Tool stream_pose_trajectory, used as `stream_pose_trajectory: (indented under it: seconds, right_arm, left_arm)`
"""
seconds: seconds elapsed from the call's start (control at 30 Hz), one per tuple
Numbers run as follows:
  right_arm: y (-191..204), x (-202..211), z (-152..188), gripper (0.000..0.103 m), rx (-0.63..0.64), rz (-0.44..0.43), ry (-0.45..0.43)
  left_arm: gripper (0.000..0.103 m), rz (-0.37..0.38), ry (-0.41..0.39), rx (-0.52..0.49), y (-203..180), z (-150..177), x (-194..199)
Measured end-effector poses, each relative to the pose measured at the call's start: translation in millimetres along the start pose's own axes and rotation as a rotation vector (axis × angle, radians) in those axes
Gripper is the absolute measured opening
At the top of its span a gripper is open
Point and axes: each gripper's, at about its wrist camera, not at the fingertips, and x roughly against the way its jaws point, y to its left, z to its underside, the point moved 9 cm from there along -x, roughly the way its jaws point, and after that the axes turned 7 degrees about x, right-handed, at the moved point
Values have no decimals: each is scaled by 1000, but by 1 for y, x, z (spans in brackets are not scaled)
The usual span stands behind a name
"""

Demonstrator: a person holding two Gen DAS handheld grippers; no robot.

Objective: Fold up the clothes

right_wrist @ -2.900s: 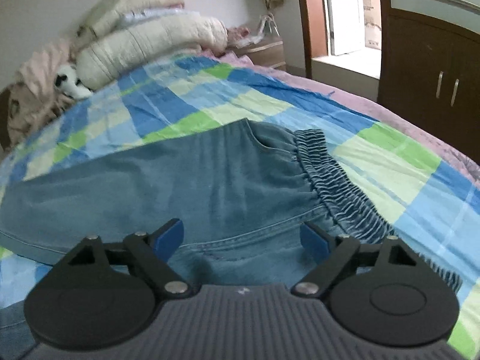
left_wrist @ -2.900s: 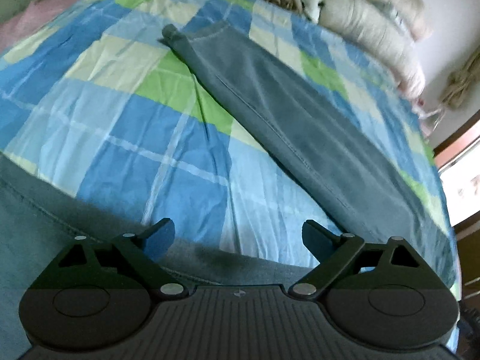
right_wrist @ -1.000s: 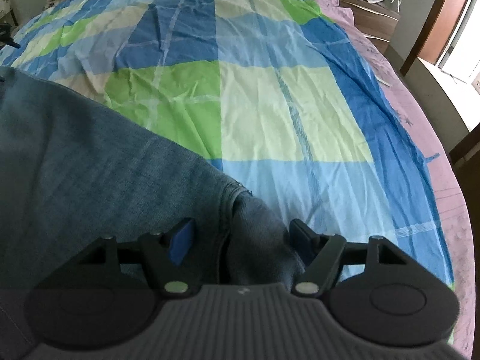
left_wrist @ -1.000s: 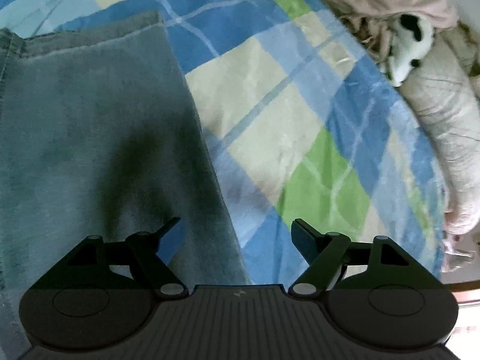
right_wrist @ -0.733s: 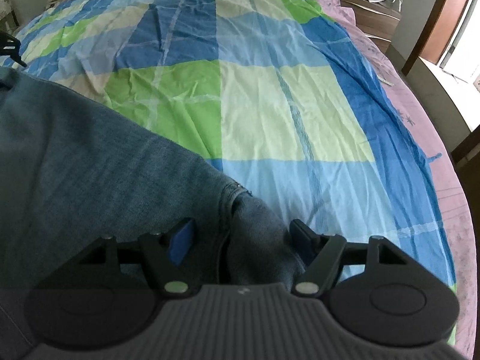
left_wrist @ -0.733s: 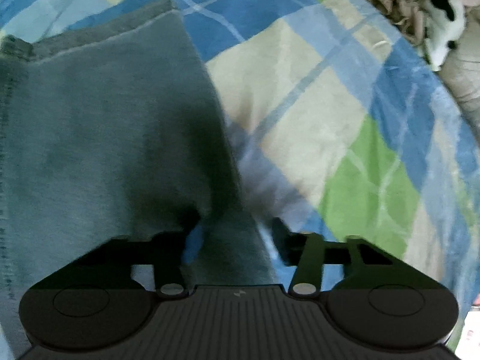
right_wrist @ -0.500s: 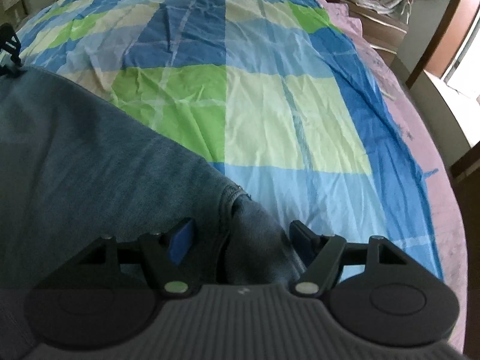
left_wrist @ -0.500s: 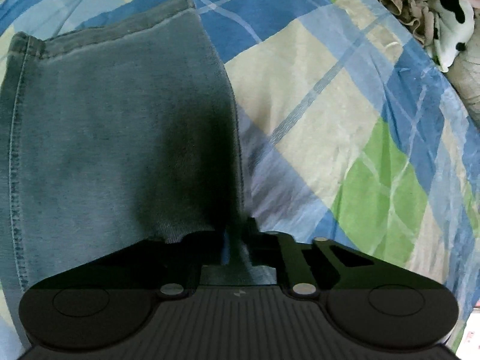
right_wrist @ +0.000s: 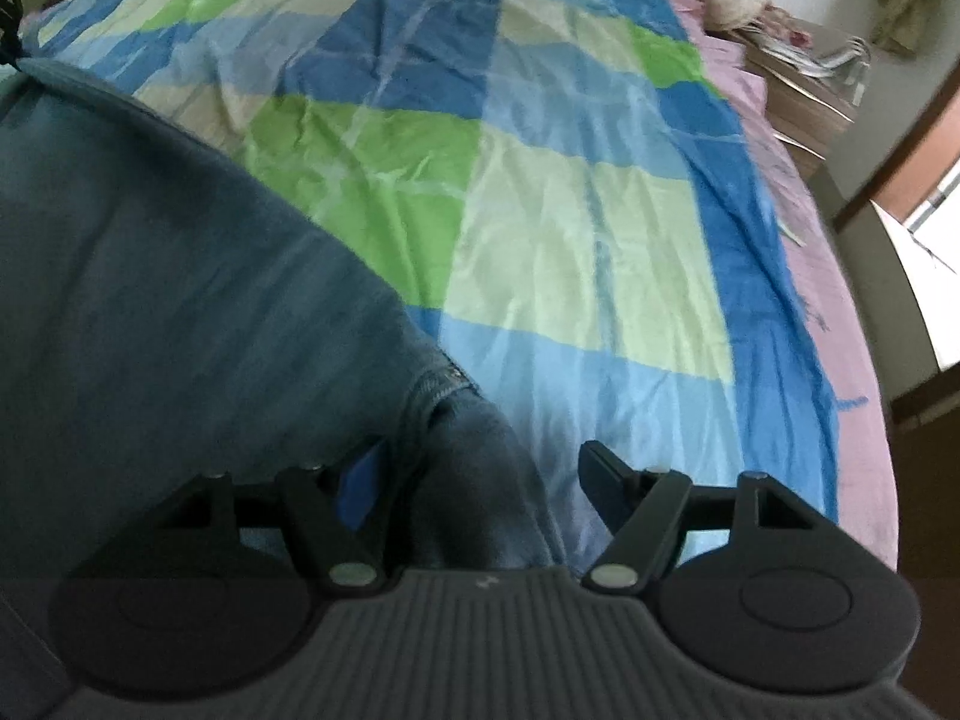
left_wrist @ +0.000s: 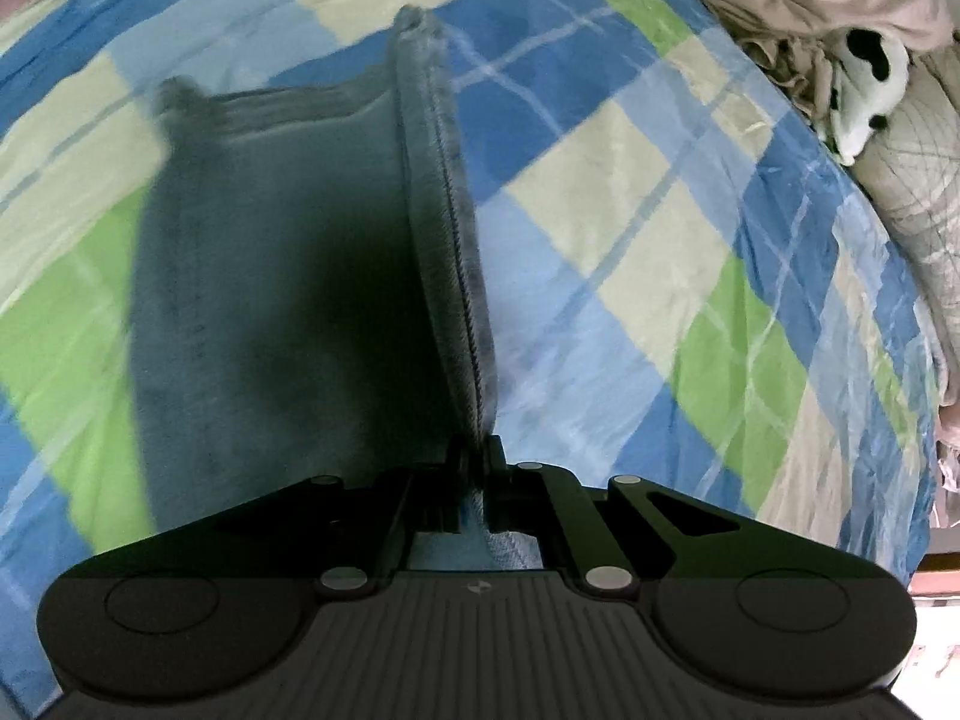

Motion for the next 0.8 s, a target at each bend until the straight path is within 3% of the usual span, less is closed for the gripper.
stream_pose_trajectory:
  seconds: [0.07, 0.13, 0.17, 0.37, 0.57, 0.8]
  right_arm:
    - [4, 2, -2, 31, 18, 0, 20]
    - [7, 9, -6, 17, 18, 13, 23]
    - [6, 15, -7, 15, 11, 25, 17]
    - [16, 57, -11, 13, -35, 84, -35]
    - [42, 85, 4, 12, -39, 65, -26]
    - [85, 92, 42, 14, -16, 112, 26]
  left_arm:
    - [5, -10, 3, 16, 17, 2, 6]
    - [5, -12, 3, 35, 33, 6, 12]
    - [5, -8, 2, 46, 40, 7, 16]
    - [5, 10, 0, 82, 81, 18, 39]
    - [6, 14, 36, 115, 127, 32, 45]
    - [25, 39, 38, 134, 149, 16, 36]
